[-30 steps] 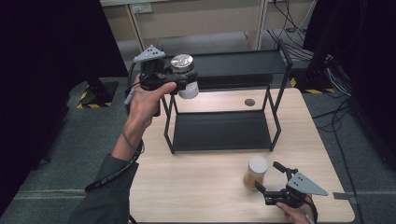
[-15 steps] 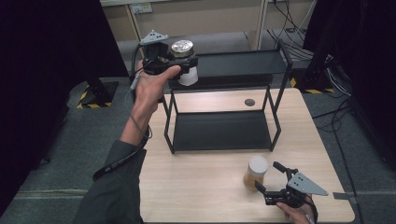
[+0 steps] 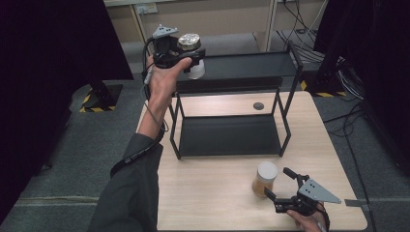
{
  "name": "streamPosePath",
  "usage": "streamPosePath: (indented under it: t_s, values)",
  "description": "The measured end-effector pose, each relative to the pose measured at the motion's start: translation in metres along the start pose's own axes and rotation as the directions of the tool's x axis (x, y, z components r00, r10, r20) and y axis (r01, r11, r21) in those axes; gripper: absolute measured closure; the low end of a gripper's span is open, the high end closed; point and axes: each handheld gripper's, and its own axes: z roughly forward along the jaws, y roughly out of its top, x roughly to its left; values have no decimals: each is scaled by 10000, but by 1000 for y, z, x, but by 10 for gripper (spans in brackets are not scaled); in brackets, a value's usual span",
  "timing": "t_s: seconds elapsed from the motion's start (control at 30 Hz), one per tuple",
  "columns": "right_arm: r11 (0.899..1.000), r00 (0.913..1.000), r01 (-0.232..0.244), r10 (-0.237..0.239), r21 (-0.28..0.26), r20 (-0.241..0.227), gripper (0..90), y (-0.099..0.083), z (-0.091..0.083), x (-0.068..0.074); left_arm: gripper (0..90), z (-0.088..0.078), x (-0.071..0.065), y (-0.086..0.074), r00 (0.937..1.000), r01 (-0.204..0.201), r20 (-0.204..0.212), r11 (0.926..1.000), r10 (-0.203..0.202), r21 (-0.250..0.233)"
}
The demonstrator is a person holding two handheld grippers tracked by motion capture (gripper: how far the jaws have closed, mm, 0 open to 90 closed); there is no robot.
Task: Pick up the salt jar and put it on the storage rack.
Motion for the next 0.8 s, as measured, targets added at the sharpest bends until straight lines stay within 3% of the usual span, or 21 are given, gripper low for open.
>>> streamPosePath:
  t_s: [0.17,0.8]
  values:
    - [10000,10000,-33,33,-4,9,8,0,0,0,311,9,-4,1,9993,-126,-344,9999,129,68]
    - [10000,10000,-18,18,-68,18,8,0,-2,0,311,33,-12,-7,9963,-135,-845,9999,141,76]
